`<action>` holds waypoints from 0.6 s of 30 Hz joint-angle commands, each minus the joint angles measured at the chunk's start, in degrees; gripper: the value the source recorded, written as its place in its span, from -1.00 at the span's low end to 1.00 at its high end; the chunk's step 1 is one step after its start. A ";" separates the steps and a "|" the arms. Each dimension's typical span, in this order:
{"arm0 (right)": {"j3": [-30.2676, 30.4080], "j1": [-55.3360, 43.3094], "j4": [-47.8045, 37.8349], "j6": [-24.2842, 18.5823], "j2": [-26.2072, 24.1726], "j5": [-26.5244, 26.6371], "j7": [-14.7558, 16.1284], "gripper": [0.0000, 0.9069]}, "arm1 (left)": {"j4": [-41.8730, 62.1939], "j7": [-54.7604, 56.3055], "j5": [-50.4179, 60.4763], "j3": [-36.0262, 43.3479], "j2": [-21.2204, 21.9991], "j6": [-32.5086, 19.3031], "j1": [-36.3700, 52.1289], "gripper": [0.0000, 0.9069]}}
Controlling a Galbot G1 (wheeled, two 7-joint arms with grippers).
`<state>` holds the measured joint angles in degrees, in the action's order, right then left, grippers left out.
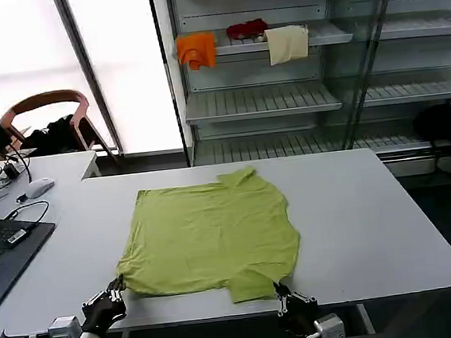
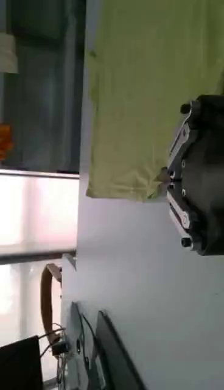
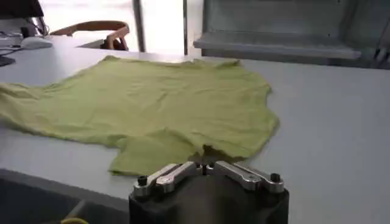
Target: Fold and organize the clothes.
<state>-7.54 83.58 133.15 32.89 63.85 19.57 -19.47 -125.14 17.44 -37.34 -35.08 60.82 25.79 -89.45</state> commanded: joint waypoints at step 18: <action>-1.71 -20.29 -11.67 0.24 -2.18 4.81 5.35 -1.00 | 10.27 7.20 -1.43 5.22 1.67 -0.74 19.09 -0.98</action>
<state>-8.45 67.72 124.31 33.05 62.25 23.25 -14.82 -118.56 23.08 -38.43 -30.71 62.54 25.20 -74.84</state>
